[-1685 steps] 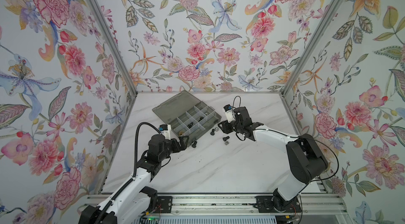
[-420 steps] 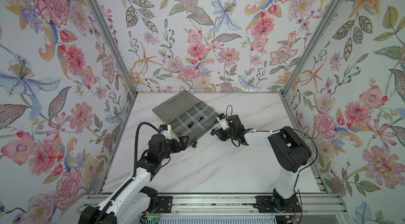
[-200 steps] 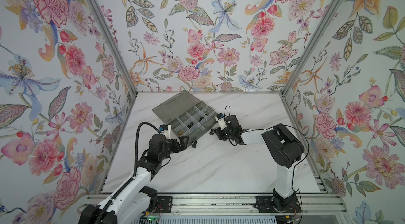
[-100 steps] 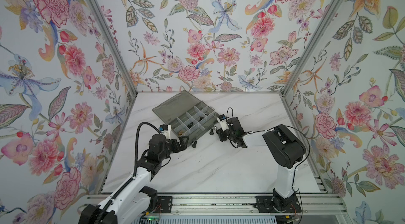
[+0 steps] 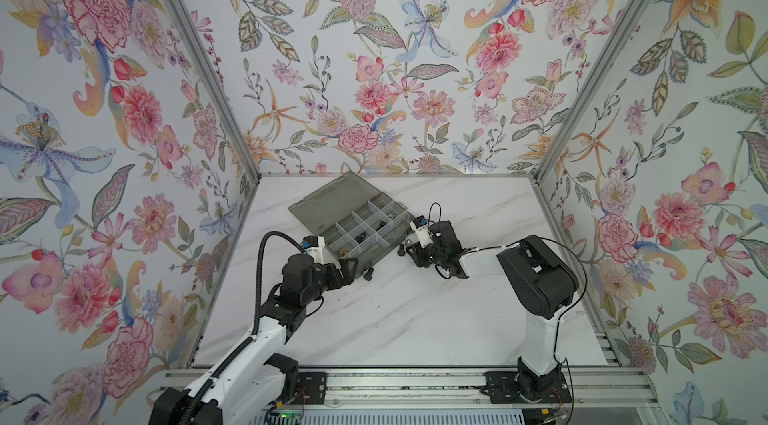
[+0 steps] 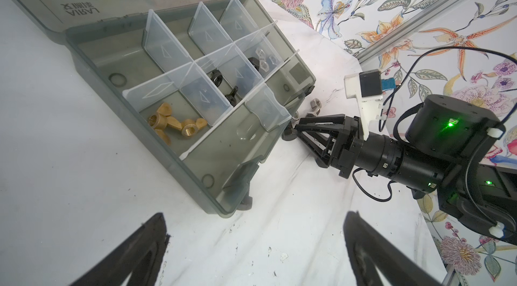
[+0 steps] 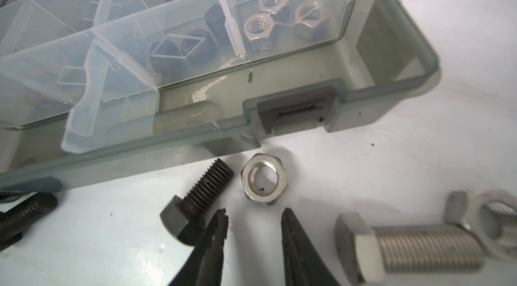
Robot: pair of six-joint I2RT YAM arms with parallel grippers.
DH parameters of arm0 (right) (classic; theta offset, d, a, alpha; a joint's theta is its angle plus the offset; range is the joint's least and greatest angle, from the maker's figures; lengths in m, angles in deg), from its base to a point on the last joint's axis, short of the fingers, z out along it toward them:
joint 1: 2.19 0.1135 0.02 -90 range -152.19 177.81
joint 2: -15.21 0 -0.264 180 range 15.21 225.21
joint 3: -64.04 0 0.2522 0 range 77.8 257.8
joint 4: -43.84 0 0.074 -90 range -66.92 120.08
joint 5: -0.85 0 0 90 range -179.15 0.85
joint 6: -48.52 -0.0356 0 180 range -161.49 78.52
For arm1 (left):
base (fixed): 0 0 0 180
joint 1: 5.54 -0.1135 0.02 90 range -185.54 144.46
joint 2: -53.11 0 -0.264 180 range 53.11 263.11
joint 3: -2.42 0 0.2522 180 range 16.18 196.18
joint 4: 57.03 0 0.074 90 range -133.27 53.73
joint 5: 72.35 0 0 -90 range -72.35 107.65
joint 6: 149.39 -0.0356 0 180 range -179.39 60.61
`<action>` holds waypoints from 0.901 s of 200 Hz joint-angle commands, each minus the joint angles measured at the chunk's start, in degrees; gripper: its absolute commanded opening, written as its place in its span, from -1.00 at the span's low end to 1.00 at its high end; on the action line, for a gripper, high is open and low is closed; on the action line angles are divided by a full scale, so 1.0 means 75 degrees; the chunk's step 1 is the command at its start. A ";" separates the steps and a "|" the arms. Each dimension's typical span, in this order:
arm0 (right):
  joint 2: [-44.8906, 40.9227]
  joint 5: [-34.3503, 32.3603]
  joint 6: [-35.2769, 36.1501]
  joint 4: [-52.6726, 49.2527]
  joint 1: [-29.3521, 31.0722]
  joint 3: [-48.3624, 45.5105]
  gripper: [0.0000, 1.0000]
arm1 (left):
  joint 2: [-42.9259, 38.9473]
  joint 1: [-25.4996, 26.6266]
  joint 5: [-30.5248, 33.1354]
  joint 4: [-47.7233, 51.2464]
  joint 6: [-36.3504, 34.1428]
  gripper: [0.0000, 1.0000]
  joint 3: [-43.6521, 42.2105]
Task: Sort the screws and nuts into containers
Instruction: 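Lower the open right gripper around the silver hex nut and close it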
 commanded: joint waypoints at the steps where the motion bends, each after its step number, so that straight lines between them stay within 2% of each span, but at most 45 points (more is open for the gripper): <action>1: 0.0353 -0.0011 -0.0041 -0.0509 -0.0037 0.0078 -0.28 | -0.0102 -0.0074 0.0112 0.0008 0.0005 0.99 0.0065; 180: 0.0839 -0.0030 -0.0205 -0.0128 0.0031 0.0095 -0.33 | -0.0063 -0.0084 0.0124 0.0000 -0.0026 0.99 0.0049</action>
